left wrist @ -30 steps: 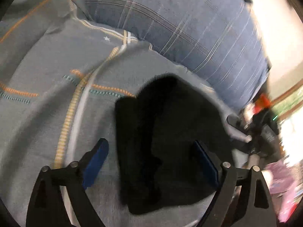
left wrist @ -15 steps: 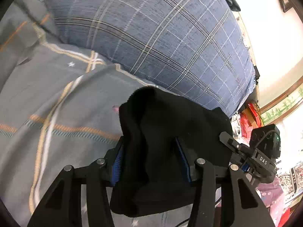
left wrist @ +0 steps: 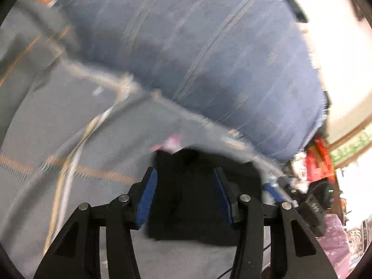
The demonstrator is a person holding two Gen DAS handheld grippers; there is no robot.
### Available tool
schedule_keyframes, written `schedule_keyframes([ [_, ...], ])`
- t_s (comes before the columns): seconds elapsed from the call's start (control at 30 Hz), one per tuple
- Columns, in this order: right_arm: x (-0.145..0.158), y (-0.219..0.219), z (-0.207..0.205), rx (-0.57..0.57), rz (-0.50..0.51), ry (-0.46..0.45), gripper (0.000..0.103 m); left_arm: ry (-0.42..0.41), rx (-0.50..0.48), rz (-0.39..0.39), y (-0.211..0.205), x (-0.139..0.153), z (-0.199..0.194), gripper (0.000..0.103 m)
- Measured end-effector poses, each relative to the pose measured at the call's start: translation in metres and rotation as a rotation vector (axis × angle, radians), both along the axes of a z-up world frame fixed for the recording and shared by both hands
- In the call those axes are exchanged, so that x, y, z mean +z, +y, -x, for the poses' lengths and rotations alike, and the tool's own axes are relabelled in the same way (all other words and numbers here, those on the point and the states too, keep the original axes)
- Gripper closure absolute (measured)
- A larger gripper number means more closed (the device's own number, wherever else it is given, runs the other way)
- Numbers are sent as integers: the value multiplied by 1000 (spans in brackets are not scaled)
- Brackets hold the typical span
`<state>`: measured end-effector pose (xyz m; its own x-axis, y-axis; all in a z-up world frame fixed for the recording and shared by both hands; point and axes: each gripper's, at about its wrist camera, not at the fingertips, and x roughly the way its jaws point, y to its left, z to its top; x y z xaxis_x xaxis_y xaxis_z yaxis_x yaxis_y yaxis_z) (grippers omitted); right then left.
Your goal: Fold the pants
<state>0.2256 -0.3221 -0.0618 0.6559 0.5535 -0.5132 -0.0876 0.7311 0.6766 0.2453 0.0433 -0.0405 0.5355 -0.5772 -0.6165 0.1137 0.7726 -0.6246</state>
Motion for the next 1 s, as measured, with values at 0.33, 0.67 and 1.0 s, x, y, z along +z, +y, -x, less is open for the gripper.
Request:
schedule_keyframes([
  [0.33, -35, 13, -75, 55, -197, 188, 33, 165, -25, -95, -57, -71, -80, 40],
  [0.67, -11, -4, 2, 29, -185, 67, 29, 8, 0, -109, -19, -21, -2, 40],
  [1.0, -70, 52, 146, 214, -154, 228, 29, 21, 87, -128, 17, -41, 127, 39],
])
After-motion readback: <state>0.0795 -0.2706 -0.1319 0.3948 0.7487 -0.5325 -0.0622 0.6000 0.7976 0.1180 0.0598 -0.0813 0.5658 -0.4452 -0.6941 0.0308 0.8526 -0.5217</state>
